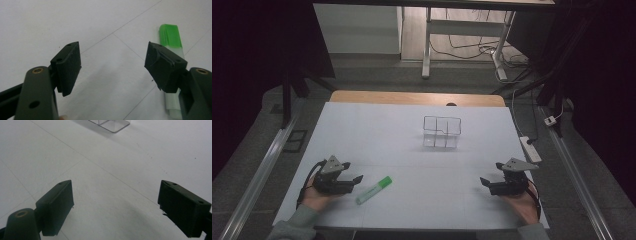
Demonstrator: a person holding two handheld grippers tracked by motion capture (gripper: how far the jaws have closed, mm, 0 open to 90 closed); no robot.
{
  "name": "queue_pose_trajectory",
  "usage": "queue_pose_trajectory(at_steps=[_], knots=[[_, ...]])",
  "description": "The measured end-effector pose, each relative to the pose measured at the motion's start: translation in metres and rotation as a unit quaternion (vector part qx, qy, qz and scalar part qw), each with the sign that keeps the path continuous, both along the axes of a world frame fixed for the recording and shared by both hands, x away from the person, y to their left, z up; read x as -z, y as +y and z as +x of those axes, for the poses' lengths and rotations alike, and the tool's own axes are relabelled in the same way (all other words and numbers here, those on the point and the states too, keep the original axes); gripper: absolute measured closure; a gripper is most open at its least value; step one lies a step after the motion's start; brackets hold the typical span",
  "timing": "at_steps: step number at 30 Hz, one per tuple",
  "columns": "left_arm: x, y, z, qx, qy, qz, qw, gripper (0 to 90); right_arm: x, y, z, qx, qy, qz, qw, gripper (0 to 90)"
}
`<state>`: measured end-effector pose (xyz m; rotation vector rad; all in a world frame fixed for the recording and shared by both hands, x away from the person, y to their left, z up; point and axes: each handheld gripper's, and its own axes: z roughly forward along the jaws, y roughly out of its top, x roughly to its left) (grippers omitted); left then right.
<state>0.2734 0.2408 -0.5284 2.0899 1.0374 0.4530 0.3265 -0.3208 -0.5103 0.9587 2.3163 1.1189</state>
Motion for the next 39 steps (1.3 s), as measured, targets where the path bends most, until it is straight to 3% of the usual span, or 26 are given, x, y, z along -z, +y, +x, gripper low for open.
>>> queue_pose_trajectory(at_steps=[31,39], knots=[[-0.0014,0.0013,-0.0009,-0.003,-0.008,0.005,0.9999,29.7,-0.0014,0.0014,0.0046,0.006,0.005,0.003,1.0,15.7],[-0.0017,0.0008,-0.0015,-0.003,-0.01,0.005,0.9999,29.6,-0.004,0.0056,0.0041,-0.002,0.002,0.002,1.0,20.9]])
